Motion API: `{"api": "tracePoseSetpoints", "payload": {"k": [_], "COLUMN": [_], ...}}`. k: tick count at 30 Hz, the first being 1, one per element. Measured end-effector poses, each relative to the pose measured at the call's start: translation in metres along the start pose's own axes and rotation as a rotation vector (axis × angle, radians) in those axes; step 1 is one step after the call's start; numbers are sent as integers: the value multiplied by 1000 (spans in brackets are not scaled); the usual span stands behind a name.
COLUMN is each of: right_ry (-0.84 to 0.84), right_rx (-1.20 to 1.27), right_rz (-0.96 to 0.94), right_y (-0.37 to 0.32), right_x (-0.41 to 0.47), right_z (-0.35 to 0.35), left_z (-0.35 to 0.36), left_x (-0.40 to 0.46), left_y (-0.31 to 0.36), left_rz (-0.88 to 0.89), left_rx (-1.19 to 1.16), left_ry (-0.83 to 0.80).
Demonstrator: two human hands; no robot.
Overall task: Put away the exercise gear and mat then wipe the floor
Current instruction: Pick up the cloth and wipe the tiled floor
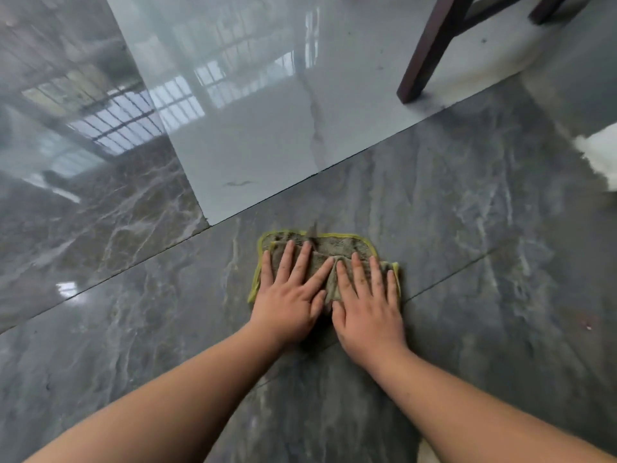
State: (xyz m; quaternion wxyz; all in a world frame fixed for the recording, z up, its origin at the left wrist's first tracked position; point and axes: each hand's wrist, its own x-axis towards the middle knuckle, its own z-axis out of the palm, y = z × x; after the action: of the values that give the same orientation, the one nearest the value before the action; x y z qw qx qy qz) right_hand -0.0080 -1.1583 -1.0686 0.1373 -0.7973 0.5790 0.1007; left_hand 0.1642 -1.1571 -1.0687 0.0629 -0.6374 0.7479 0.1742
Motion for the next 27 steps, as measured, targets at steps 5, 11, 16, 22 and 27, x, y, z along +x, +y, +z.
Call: {"api": "tracePoseSetpoints", "payload": {"k": [5, 11, 16, 22, 27], "right_ry": [109, 178, 197, 188, 162], "right_rx": [43, 104, 146, 127, 145], "right_rz": [292, 538, 627, 629, 682], "right_y": [63, 134, 178, 182, 144], "right_x": [30, 74, 99, 103, 91], "right_z": [-9, -29, -38, -36, -31], "left_z": [-14, -32, -47, -55, -52], "left_x": [104, 206, 263, 269, 248], "left_y": [43, 102, 143, 149, 119], "left_rz": [229, 363, 405, 416, 482], "left_rx": [78, 130, 173, 199, 198], "left_ry": [40, 27, -12, -55, -23]}}
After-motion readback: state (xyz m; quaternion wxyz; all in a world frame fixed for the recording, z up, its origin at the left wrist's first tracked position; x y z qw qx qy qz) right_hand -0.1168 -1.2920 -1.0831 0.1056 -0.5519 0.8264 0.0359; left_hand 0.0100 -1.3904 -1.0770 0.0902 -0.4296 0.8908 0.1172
